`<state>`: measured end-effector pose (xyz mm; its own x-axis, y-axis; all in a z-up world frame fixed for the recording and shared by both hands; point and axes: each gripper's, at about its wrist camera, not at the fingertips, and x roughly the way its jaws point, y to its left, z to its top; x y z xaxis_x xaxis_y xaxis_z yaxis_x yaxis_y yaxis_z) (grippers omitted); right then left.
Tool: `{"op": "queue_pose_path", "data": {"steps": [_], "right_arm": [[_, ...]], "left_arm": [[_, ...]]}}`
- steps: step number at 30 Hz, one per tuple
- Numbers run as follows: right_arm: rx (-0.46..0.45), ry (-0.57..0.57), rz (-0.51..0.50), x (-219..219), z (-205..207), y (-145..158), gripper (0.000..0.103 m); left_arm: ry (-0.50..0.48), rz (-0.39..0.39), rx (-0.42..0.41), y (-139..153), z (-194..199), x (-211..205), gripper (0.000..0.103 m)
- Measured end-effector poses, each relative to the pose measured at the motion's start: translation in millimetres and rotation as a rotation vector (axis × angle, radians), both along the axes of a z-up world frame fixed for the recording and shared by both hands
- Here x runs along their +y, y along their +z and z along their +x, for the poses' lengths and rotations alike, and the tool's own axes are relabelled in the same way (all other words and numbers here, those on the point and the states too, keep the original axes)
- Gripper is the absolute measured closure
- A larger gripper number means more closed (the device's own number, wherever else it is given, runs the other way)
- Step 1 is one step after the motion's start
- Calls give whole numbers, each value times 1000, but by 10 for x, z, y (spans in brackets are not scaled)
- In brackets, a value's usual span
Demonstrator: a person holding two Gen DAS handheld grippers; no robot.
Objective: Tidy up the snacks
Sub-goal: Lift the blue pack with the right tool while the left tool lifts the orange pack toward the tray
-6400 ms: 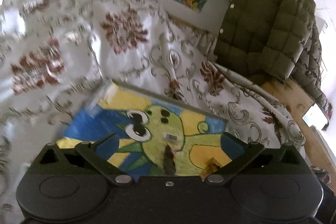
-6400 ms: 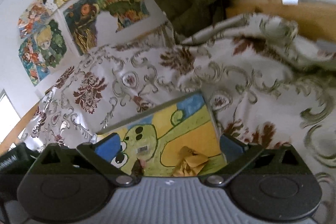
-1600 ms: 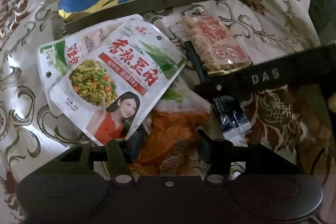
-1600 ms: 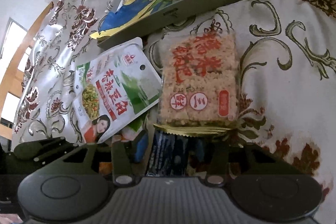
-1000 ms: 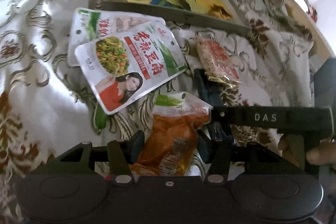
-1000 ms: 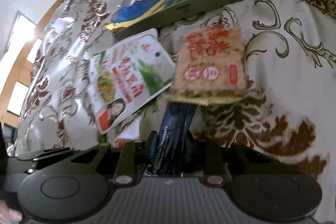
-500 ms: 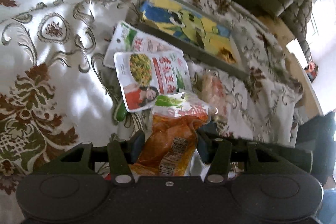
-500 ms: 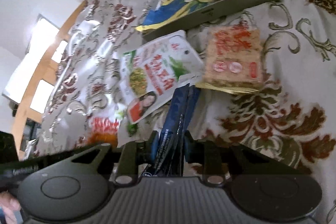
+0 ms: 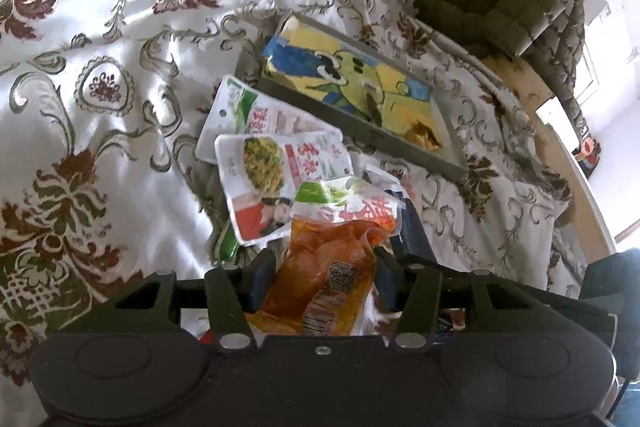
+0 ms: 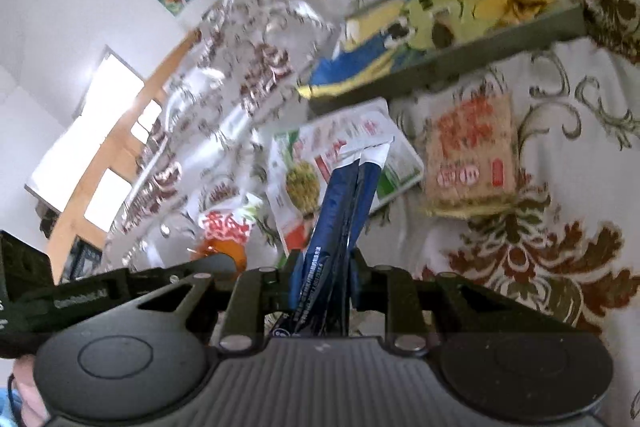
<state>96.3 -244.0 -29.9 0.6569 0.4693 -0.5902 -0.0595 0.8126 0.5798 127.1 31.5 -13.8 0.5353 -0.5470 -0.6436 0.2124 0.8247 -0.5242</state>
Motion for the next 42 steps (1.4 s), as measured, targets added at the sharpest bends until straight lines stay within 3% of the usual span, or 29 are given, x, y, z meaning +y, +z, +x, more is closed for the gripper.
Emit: {"op": "queue_pose_path", "data": {"steps": [7,17,23,42], "right_arm": [[-74,-29,4,-27,-3,101,77],[-143,-73,11,-197,195,249,77],[-137,-134,48,-501,494,221,77],[-170,-278,20,-1083,1725,34,77]], "left_arm": [[14,-63,-41,28,46,-45,49],[-19,-33,-144,336,432,-398,49],[-28,-51,-157,417,827,-686,49],[-3,-56,-130,107,2116,-1401,49]]}}
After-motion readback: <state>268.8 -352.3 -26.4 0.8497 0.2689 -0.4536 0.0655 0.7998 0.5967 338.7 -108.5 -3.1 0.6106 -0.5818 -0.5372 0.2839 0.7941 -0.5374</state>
